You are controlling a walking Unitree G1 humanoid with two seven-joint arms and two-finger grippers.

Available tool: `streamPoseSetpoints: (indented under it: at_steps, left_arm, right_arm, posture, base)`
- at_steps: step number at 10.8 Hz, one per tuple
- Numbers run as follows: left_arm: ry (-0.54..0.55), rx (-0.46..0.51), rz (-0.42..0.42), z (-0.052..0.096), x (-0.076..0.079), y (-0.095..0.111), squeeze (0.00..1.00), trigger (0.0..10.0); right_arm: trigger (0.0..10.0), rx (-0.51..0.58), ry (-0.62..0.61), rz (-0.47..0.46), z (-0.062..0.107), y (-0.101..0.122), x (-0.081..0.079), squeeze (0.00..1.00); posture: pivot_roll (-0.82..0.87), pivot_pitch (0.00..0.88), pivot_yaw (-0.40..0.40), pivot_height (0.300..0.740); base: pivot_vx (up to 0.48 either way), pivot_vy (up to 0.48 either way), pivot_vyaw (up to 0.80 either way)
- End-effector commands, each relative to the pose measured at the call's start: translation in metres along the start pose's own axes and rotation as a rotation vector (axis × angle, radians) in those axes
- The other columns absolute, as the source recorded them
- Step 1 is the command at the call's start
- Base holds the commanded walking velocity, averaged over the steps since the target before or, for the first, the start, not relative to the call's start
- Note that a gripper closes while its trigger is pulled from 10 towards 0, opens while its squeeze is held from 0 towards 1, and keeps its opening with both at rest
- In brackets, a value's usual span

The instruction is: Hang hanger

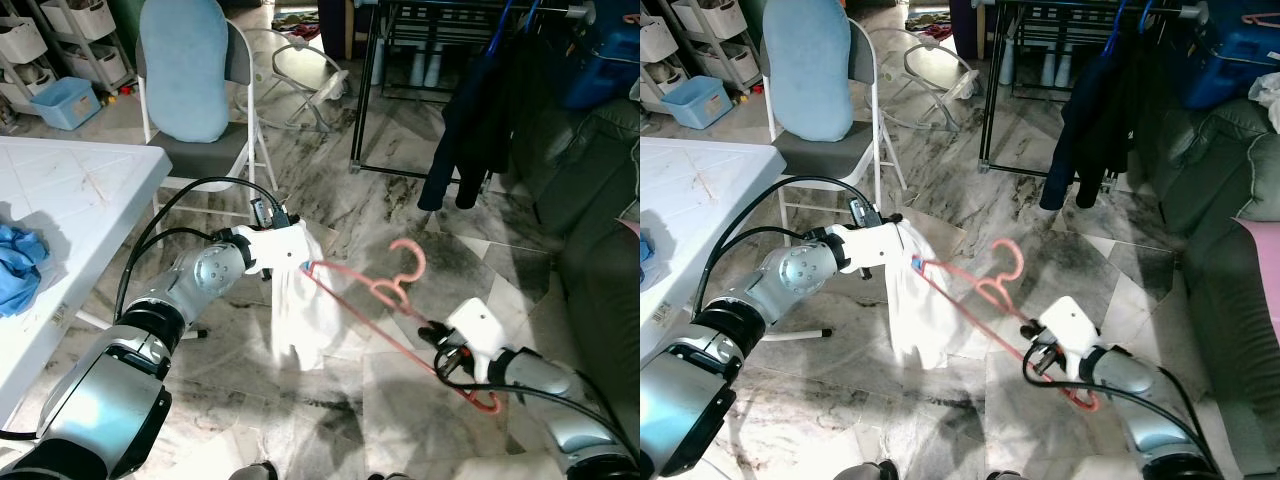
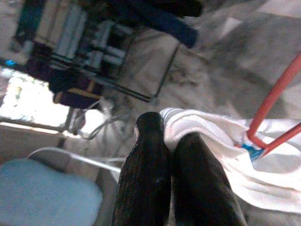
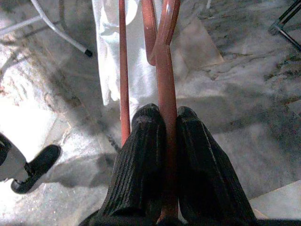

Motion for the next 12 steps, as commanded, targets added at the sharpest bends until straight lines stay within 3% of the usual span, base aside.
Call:
streamPoseSetpoints:
  at_steps: [1, 4, 5, 6, 9, 10, 11, 12]
  left_arm:
    - [-0.043, 0.025, -0.009, 0.000, 0.001, 0.006, 0.00, 10.0]
    - [-0.197, 0.006, 0.023, 0.002, 0.011, 0.008, 0.00, 10.0]
    - [-0.182, 0.012, 0.042, 0.003, 0.012, 0.006, 0.00, 10.0]
    - [-0.167, 0.105, 0.080, 0.003, 0.011, 0.020, 0.00, 10.0]
    - [-0.113, 0.382, 0.065, 0.010, 0.002, 0.066, 0.00, 10.0]
    - [-0.152, 0.448, 0.069, 0.014, 0.012, 0.077, 0.00, 10.0]
    - [-0.212, 0.506, 0.099, 0.021, 0.032, 0.085, 0.00, 10.0]
    - [-0.216, 0.522, 0.141, 0.023, 0.038, 0.087, 0.00, 10.0]
  right_arm:
    - [10.0, 0.010, -0.003, 0.017, -0.005, 0.005, -0.001, 0.00]
    - [10.0, -0.010, 0.004, 0.055, -0.012, 0.002, 0.000, 0.00]
    - [10.0, -0.031, 0.001, 0.062, -0.011, -0.003, 0.000, 0.00]
    - [10.0, -0.035, 0.005, 0.033, -0.009, -0.010, -0.006, 0.00]
    - [10.0, -0.093, 0.033, -0.037, -0.012, -0.032, -0.020, 0.00]
    - [10.0, -0.091, 0.043, -0.049, -0.015, -0.031, -0.022, 0.00]
    - [10.0, -0.124, 0.001, -0.080, -0.016, -0.039, -0.017, 0.00]
    - [10.0, -0.136, -0.065, -0.122, -0.016, -0.043, -0.007, 0.00]
  posture:
    - [-0.09, 0.109, 0.079, 0.740]
    - [-0.08, 0.104, 0.084, 0.740]
    - [-0.10, 0.101, 0.086, 0.740]
    - [-0.10, 0.092, 0.079, 0.740]
    - [-0.08, 0.108, 0.059, 0.740]
    - [-0.07, 0.108, 0.051, 0.740]
    - [-0.07, 0.092, 0.050, 0.740]
    - [-0.06, 0.091, 0.046, 0.740]
  base:
    - [0.000, 0.000, 0.00]
    - [0.000, 0.000, 0.00]
    - [0.000, 0.000, 0.00]
    - [0.000, 0.000, 0.00]
    - [0.000, 0.000, 0.00]
    - [0.000, 0.000, 0.00]
    - [0.000, 0.000, 0.00]
    - [0.000, 0.000, 0.00]
Point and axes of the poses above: a point about 5 cm out from each wrist's last joint towards the gripper, its own z axis pointing back from the gripper into the wrist, its own y axis along the axis of the wrist's last joint, x = y × z, the point moved 3 cm from there along -z, pointing out of the wrist towards the gripper, and after that the axes turned 8 degrees about z, right-handed, at the moved point
